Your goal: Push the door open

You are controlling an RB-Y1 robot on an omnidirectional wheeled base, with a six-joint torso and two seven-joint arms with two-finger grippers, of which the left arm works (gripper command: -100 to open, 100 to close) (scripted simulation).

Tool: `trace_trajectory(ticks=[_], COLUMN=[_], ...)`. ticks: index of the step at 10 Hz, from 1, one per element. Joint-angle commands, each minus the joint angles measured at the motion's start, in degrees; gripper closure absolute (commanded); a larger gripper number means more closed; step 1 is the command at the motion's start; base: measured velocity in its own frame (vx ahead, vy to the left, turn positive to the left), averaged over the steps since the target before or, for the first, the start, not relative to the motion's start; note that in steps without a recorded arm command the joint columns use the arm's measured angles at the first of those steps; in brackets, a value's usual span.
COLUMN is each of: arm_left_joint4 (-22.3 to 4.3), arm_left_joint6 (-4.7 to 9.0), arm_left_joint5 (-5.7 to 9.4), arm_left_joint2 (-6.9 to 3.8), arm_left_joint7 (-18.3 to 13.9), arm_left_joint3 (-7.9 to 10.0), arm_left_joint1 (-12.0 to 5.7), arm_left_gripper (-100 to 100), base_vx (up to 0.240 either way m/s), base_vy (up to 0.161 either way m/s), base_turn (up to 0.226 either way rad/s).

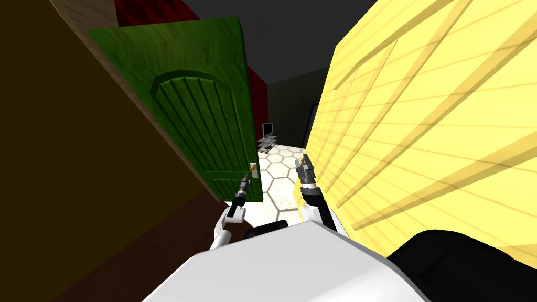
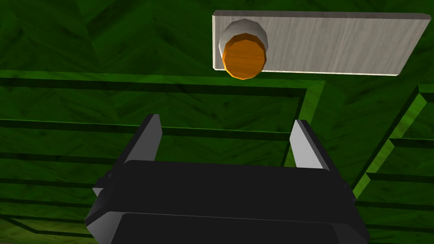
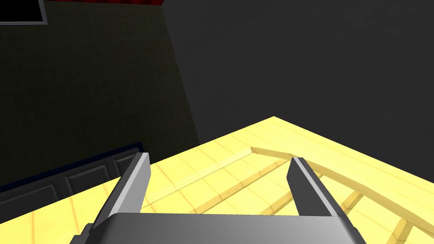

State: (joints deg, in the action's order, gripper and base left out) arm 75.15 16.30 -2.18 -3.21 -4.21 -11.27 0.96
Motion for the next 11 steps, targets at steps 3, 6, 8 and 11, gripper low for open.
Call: trace_trajectory(ticks=[3,6,8,11], arm_left_joint4=[-0.89,-1.77,-1.61,-1.61], arm_left_joint6=[0.43,0.83,0.72,0.72], arm_left_joint5=[0.05,0.1,0.1,0.1], arm_left_joint2=[0.03,0.89,0.68,0.68], arm_left_joint7=[0.21,0.38,0.33,0.33], arm_left_joint3=[0.6,1.16,1.06,1.06], arm_left_joint1=[-0.72,-1.4,-1.31,-1.31], arm_left_gripper=[-100,-100,100,100], base_vx=[0.201,0.2,0.036,-0.024], base_vy=[-0.042,-0.035,-0.007,0.006], base_turn=[-0.016,-0.022,0.002,-0.002])
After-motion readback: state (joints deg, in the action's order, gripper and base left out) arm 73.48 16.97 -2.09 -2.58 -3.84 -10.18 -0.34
